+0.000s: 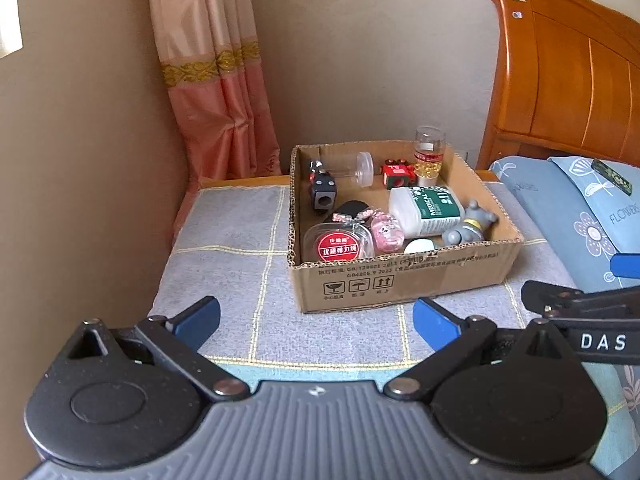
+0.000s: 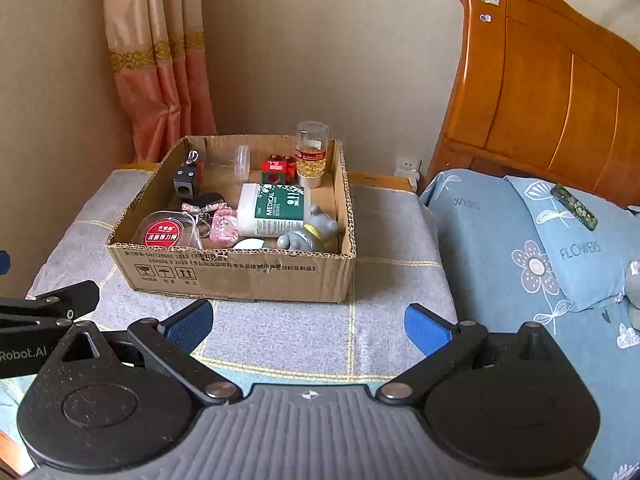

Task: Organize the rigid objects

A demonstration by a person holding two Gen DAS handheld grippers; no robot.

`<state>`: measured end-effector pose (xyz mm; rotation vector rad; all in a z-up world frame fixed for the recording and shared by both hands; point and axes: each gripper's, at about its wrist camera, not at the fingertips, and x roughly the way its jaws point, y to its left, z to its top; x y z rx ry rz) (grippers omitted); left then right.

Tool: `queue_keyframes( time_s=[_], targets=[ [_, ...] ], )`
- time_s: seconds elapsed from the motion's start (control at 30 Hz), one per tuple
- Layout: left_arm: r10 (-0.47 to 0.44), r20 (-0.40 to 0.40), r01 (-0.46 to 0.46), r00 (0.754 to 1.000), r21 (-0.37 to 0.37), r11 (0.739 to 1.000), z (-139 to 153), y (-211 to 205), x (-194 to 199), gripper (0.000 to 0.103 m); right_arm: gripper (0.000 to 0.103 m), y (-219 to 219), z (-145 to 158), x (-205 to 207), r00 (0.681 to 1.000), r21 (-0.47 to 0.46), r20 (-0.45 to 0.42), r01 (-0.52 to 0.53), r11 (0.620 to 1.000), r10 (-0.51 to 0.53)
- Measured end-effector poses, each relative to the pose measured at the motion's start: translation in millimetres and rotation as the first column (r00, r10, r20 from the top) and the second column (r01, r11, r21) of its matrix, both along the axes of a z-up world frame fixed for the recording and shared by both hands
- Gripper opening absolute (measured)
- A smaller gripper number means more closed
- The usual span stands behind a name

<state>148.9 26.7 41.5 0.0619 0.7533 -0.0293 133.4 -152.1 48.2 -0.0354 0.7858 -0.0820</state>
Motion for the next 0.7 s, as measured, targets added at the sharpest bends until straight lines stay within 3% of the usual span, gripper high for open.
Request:
queue_keyframes(
  time_s=[0.7],
  targets=[
    [0.006,0.031,-0.008,0.999,0.049,0.999,5.8,-6.6,-6.1,0.102,0.103,-4.3,4.9,-4.4,1.0,0.008,0.026,0.011,1.0,-0.011]
  ],
)
